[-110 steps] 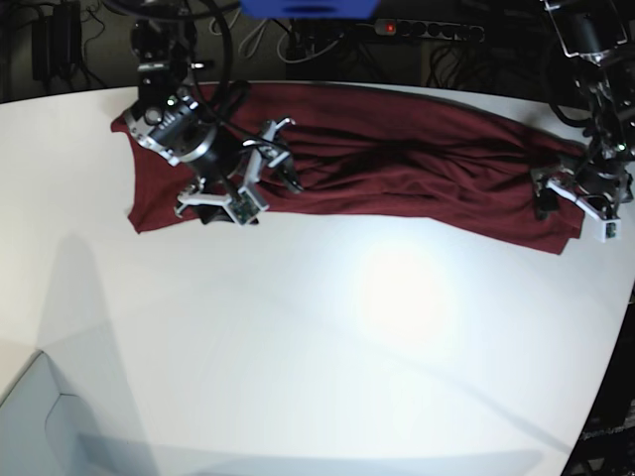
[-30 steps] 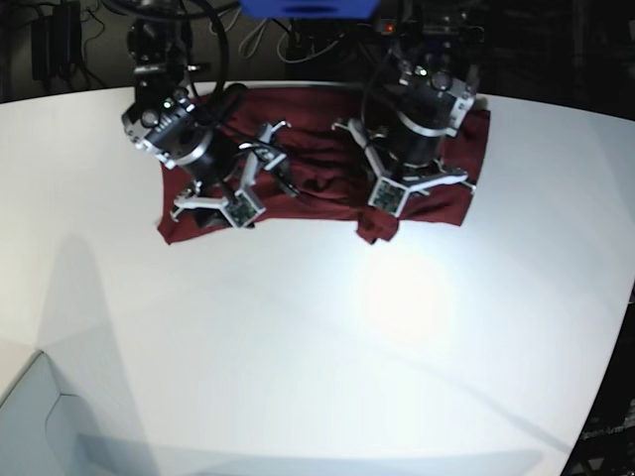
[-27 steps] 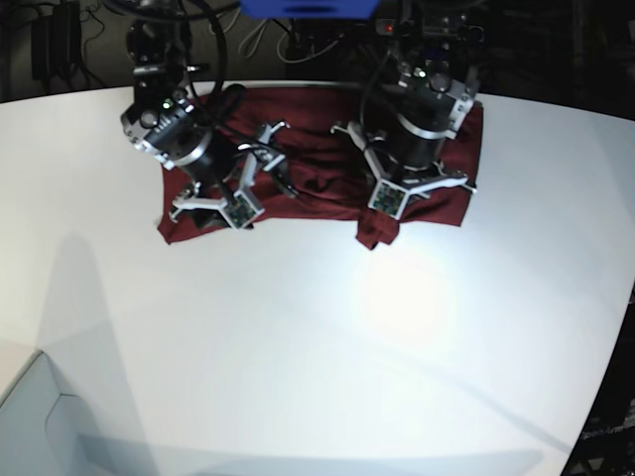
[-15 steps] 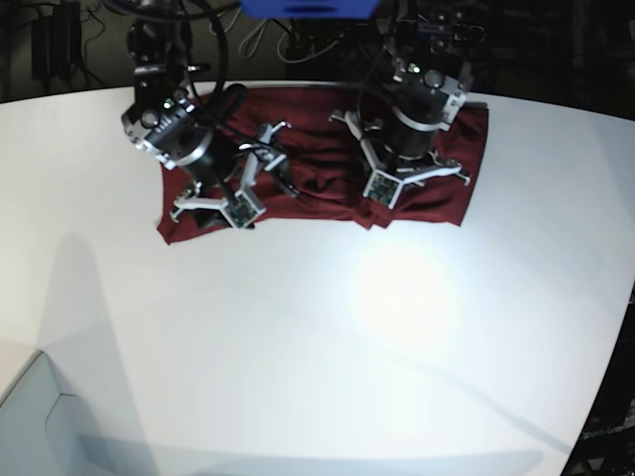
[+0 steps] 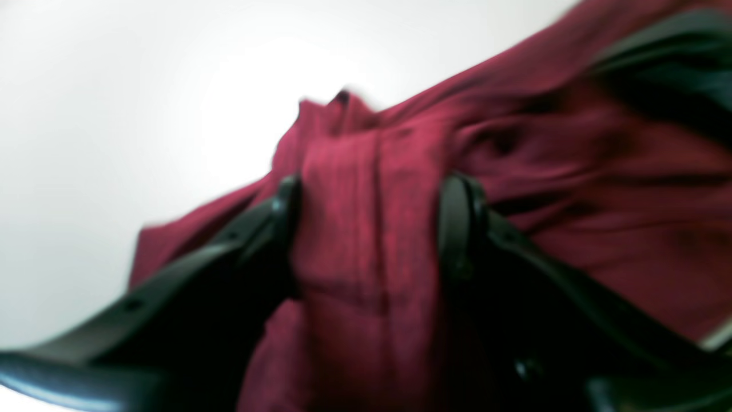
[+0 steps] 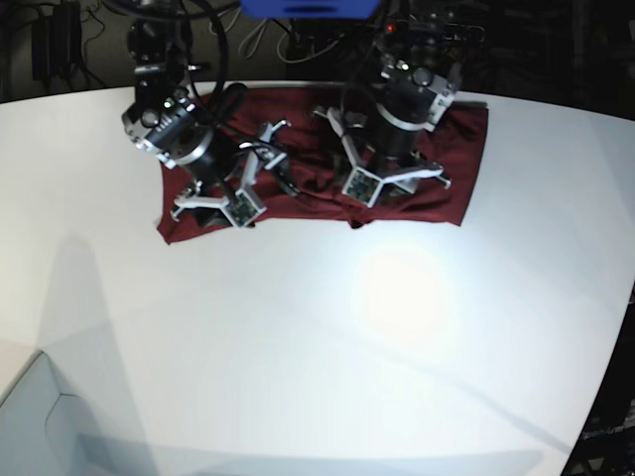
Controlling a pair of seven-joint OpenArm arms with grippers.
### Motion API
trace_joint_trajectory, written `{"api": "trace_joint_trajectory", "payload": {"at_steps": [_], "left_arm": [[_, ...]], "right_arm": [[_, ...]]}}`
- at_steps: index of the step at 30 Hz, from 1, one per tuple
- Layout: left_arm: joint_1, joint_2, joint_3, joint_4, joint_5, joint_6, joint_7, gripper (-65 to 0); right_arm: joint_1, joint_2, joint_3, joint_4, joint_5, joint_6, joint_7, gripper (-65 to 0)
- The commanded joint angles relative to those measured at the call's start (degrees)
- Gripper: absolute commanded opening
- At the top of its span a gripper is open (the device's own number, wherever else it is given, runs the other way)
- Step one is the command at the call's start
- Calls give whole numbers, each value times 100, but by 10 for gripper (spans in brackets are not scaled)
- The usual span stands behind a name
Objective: Layout the t-shirt on the table in an organized manner, then fold the t-shirt properly
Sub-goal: 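Grasp the strip end with the left gripper and fold it toward the right gripper, then release the folded end and move the right gripper off the shirt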
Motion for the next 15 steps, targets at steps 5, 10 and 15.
{"api": "trace_joint_trajectory", "payload": {"at_steps": [5,10,15], "left_arm": [[99,38,-19,541,-1062,26,-187,-378],[99,-401,-159,559,-1344,88,-187,-380],[99,-533,-1206,524,-1642,88,-152,-381]], "right_arm": [[63,2,0,119,104,17,159,-206],[71,11,61,119,95,17,168,-206],[106,-6,369,119,112,17,177,-206]]}}
